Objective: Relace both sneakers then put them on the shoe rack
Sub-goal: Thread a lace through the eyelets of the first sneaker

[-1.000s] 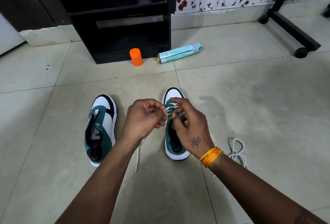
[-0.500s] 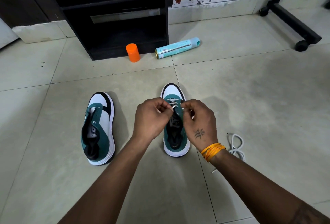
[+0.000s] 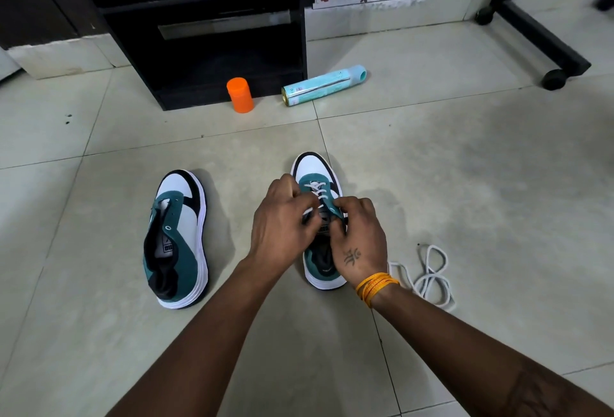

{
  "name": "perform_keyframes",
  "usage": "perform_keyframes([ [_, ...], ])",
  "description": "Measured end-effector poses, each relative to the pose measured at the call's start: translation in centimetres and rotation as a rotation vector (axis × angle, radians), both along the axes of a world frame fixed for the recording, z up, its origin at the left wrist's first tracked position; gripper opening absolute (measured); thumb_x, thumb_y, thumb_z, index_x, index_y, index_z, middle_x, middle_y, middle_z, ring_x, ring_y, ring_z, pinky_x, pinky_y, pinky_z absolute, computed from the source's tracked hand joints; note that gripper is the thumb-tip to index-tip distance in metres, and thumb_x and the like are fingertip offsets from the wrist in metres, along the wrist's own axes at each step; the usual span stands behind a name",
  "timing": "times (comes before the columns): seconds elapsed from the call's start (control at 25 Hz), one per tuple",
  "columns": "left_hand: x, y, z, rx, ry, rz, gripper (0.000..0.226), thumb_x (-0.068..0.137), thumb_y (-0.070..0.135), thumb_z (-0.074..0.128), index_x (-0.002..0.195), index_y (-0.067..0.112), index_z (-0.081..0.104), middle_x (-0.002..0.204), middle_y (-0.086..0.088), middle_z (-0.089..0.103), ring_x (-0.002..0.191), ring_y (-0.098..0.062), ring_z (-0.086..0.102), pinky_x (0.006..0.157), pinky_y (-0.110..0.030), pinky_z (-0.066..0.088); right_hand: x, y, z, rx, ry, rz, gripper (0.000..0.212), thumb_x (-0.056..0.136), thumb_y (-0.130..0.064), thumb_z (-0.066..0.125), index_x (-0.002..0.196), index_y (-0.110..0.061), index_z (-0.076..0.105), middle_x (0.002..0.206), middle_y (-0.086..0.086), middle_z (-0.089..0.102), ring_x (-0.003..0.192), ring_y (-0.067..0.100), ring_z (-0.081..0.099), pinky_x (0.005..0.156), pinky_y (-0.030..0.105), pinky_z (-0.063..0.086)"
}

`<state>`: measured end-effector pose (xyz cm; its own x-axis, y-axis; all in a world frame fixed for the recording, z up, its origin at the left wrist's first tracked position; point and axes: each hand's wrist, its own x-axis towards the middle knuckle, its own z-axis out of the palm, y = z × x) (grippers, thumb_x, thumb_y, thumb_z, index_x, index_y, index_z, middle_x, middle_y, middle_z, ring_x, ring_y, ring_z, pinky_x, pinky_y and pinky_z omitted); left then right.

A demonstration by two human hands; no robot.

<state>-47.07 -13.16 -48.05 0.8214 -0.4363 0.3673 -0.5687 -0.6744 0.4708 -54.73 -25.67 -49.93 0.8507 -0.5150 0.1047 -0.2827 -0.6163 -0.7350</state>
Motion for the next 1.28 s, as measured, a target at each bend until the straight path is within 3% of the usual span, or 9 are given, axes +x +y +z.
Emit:
perform_keyframes([
  [0.08, 0.0, 0.0, -0.6, 0.102, -0.116, -0.020, 0.006, 0.083, 0.022, 0.071, 0.084, 0.016, 0.071, 0.094, -0.001, 0.048, 0.088, -0.023, 0.049, 0.062, -0.036, 0.042, 0.0, 0.0, -0.2, 0.014, -0.013, -0.002, 0.023, 0.095, -0.019, 0.057, 0.118, -0.021, 0.062, 0.115, 0.002, 0.056, 0.096, 0.026, 0.064, 0.079, 0.041, 0.054],
  [0.2, -0.4, -0.8, -0.9, 0.117, -0.122, 0.071, 0.003, 0.082, 0.021, 0.072, 0.081, 0.018, 0.072, 0.105, -0.003, 0.053, 0.098, -0.026, 0.048, 0.074, -0.040, 0.041, 0.0, 0.0, -0.4, 0.021, -0.028, 0.009, 0.024, 0.095, -0.019, 0.058, 0.118, -0.020, 0.063, 0.115, 0.002, 0.056, 0.096, 0.026, 0.063, 0.080, 0.042, 0.054],
  [0.4, -0.6, -1.9, -1.5, -0.116, 0.137, 0.184, 0.007, 0.083, 0.021, 0.075, 0.084, 0.028, 0.077, 0.113, 0.005, 0.055, 0.112, -0.021, 0.048, 0.086, -0.038, 0.040, -0.1, -0.2, -0.8, 0.044, -0.045, 0.043, 0.028, 0.093, -0.027, 0.055, 0.120, -0.023, 0.062, 0.116, -0.001, 0.055, 0.096, 0.023, 0.065, 0.083, 0.042, 0.055],
  [0.56, -0.4, -2.3, -1.9, -0.262, 0.260, 0.230, 0.009, 0.084, 0.019, 0.078, 0.086, 0.027, 0.079, 0.111, 0.006, 0.059, 0.113, -0.021, 0.051, 0.095, -0.045, 0.048, -0.2, -0.4, -1.0, 0.075, -0.049, 0.076, 0.035, 0.088, -0.036, 0.054, 0.120, -0.027, 0.063, 0.114, -0.005, 0.056, 0.097, 0.017, 0.067, 0.084, 0.040, 0.056],
  [0.68, -0.3, -2.7, -2.0, -0.305, 0.304, 0.274, 0.010, 0.084, 0.017, 0.080, 0.086, 0.026, 0.080, 0.108, 0.008, 0.059, 0.111, -0.018, 0.050, 0.097, -0.047, 0.048, -0.1, -0.8, 0.0, 0.148, -0.055, 0.047, 0.034, 0.087, -0.037, 0.053, 0.115, -0.029, 0.069, 0.111, -0.010, 0.063, 0.096, 0.010, 0.066, 0.088, 0.036, 0.055],
  [0.84, -0.2, -2.5, -2.2, -0.279, 0.277, 0.264, 0.014, 0.082, 0.011, 0.081, 0.087, 0.024, 0.081, 0.105, 0.005, 0.060, 0.108, -0.022, 0.053, 0.094, -0.047, 0.050, 1.7, -3.6, 0.7, 0.136, -0.048, 0.139, 0.033, 0.090, -0.024, 0.048, 0.111, -0.027, 0.073, 0.101, -0.008, 0.075, 0.092, 0.015, 0.070, 0.087, 0.038, 0.057],
  [1.0, -0.2, -2.4, -2.1, -0.248, 0.250, 0.253, 0.015, 0.081, 0.009, 0.080, 0.090, 0.021, 0.081, 0.104, 0.003, 0.061, 0.106, -0.023, 0.054, 0.093, -0.046, 0.051, 3.0, -4.9, 1.2, 0.088, -0.024, 0.279, 0.009, 0.094, -0.022, 0.067, 0.092, -0.025, 0.074, 0.083, -0.017, 0.070, 0.078, 0.003, 0.065, 0.079, 0.031, 0.056],
  [1.28, -0.4, -2.1, -2.5, -0.273, 0.231, 0.219, 0.019, 0.082, 0.007, 0.079, 0.093, 0.021, 0.080, 0.102, 0.004, 0.060, 0.102, -0.016, 0.050, 0.093, -0.033, 0.047, 3.3, -5.2, 1.1, 0.069, -0.045, 0.341, 0.006, 0.094, -0.021, 0.066, 0.091, -0.025, 0.069, 0.081, -0.013, 0.069, 0.073, 0.005, 0.063, 0.073, 0.029, 0.054],
])
